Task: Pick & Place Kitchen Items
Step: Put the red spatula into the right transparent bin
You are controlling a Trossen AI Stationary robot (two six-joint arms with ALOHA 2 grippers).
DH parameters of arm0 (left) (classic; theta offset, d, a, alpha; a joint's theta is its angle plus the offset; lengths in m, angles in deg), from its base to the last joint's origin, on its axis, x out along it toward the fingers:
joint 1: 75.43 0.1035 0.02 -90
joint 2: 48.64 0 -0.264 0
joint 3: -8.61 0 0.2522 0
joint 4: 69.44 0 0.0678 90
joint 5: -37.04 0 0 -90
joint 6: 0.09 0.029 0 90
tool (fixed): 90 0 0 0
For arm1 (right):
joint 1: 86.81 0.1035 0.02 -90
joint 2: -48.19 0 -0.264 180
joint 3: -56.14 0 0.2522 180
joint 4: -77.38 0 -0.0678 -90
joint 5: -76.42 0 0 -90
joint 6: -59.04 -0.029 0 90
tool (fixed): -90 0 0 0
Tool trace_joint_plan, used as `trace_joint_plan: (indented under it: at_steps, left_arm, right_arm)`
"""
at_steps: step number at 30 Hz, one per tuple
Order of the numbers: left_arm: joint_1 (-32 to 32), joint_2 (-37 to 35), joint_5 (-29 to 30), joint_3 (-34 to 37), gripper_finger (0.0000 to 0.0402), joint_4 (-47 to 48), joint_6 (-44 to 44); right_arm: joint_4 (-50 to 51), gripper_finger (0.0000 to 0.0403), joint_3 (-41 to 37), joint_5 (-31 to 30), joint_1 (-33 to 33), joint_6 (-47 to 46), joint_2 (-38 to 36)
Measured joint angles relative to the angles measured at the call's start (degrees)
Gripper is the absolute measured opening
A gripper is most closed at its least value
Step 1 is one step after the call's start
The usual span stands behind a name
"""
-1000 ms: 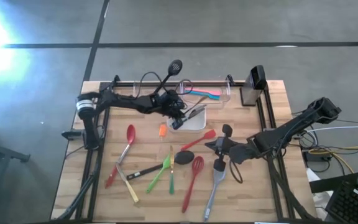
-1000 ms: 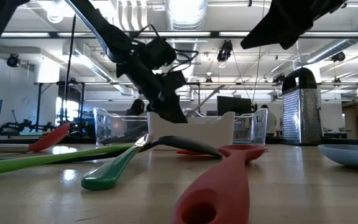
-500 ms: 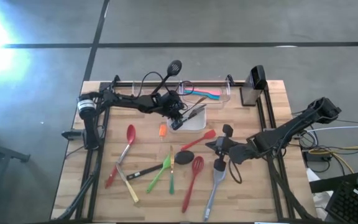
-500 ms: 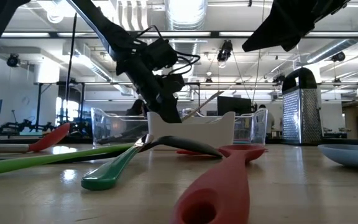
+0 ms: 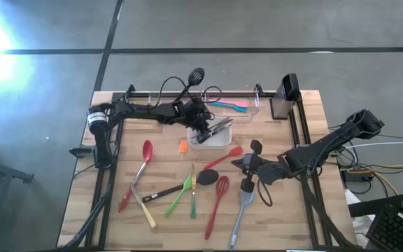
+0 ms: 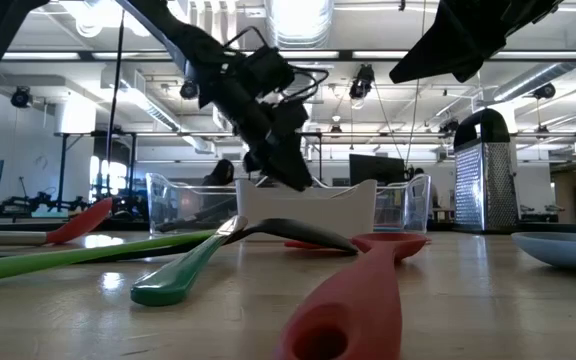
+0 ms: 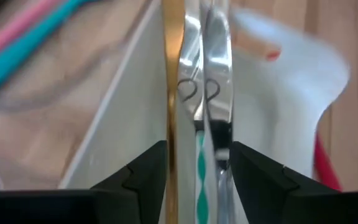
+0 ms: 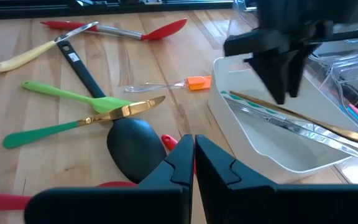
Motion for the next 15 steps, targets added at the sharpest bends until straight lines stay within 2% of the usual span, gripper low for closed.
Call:
trace_joint_plan:
  at_steps: [7,11,15]
  left_arm:
    - [-1.0,0.0,-1.1,-12.5,0.0177,11.3,2.1]
    - [-4.1,-0.5,1.2,-19.9,0.0165,18.4,6.0]
    - [-9.2,-3.7,5.4,-21.8,0.0150,20.1,9.3]
  right_arm:
    - [0.1,0.0008,0.0,0.1,1.3,-0.2,0.0]
    - [0.3,0.0008,0.0,0.1,2.3,-0.3,0.0]
    - [1.8,0.0008,0.0,0.1,3.4,-1.6,0.0]
